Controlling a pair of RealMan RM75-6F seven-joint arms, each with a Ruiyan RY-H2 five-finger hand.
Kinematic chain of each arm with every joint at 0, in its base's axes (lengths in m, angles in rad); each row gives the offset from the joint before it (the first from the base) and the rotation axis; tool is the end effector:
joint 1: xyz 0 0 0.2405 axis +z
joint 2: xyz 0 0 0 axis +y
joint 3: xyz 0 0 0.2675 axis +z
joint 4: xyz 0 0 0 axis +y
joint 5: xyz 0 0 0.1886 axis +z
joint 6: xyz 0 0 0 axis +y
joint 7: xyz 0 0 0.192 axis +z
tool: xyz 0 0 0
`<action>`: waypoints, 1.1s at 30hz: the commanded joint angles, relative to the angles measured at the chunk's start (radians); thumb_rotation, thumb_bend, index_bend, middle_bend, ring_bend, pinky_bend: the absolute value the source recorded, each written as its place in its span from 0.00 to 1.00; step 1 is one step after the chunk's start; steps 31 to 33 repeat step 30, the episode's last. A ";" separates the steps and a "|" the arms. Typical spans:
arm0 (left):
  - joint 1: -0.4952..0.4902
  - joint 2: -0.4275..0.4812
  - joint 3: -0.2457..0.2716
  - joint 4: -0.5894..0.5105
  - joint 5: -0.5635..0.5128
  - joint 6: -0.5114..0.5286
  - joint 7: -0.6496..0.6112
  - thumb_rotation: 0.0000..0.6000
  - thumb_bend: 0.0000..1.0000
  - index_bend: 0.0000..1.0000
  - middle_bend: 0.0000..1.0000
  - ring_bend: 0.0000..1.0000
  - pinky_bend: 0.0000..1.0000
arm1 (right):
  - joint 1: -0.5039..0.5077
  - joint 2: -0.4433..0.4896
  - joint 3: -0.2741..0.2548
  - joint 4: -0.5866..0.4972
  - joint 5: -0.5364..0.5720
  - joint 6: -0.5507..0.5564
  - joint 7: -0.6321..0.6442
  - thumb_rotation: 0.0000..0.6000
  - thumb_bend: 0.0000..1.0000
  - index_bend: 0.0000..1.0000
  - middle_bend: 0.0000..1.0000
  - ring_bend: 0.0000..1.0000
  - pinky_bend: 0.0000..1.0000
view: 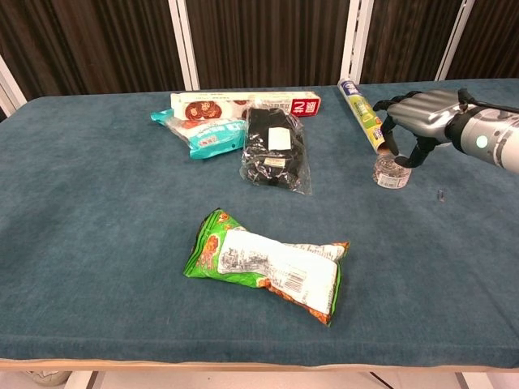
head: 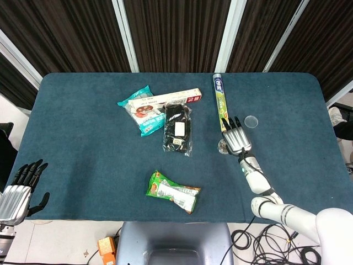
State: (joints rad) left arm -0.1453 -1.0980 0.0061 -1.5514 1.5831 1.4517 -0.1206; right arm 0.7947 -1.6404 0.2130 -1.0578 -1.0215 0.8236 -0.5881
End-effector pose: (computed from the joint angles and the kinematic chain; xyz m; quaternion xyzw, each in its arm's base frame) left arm -0.3056 0.2361 0.1739 -0.6370 -0.3901 -0.4004 0.5308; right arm -0.2106 -0.4551 -0.0040 0.7633 -0.2677 0.2200 0.5453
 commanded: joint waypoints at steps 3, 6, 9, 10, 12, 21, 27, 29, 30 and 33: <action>0.001 0.000 0.002 0.001 0.005 0.003 0.001 1.00 0.43 0.00 0.00 0.01 0.06 | -0.019 0.038 -0.015 -0.058 -0.014 0.041 -0.004 1.00 0.32 0.50 0.03 0.00 0.00; 0.003 -0.001 0.003 0.000 0.008 0.006 0.001 1.00 0.43 0.00 0.00 0.01 0.06 | -0.056 0.095 -0.024 -0.156 -0.054 0.108 0.026 1.00 0.32 0.45 0.03 0.00 0.00; 0.004 0.000 0.004 0.000 0.012 0.011 0.001 1.00 0.43 0.00 0.00 0.01 0.06 | -0.134 0.191 -0.059 -0.312 -0.142 0.228 0.085 1.00 0.32 0.33 0.02 0.00 0.00; 0.005 0.001 0.005 0.000 0.014 0.013 0.000 1.00 0.43 0.00 0.00 0.01 0.06 | -0.176 0.238 -0.083 -0.383 -0.175 0.281 0.099 1.00 0.32 0.29 0.02 0.00 0.00; 0.007 0.001 0.007 -0.001 0.019 0.017 -0.001 1.00 0.43 0.00 0.00 0.01 0.06 | -0.246 0.307 -0.126 -0.481 -0.238 0.378 0.121 1.00 0.32 0.20 0.00 0.00 0.00; 0.022 -0.010 0.011 -0.006 0.044 0.057 0.031 1.00 0.43 0.00 0.00 0.01 0.06 | -0.632 0.420 -0.320 -0.498 -0.444 0.837 0.345 1.00 0.32 0.05 0.00 0.00 0.00; 0.025 -0.020 0.016 -0.010 0.061 0.064 0.059 1.00 0.43 0.00 0.00 0.00 0.06 | -0.691 0.441 -0.310 -0.502 -0.431 0.849 0.410 1.00 0.32 0.00 0.00 0.00 0.00; 0.023 -0.023 0.016 -0.011 0.058 0.059 0.069 1.00 0.43 0.00 0.00 0.00 0.06 | -0.695 0.444 -0.304 -0.510 -0.445 0.850 0.399 1.00 0.32 0.00 0.00 0.00 0.00; 0.023 -0.024 0.016 -0.012 0.058 0.058 0.072 1.00 0.43 0.00 0.00 0.00 0.06 | -0.696 0.445 -0.303 -0.512 -0.453 0.848 0.397 1.00 0.32 0.00 0.00 0.00 0.00; 0.023 -0.024 0.016 -0.012 0.058 0.058 0.072 1.00 0.43 0.00 0.00 0.00 0.06 | -0.696 0.445 -0.303 -0.512 -0.453 0.848 0.397 1.00 0.32 0.00 0.00 0.00 0.00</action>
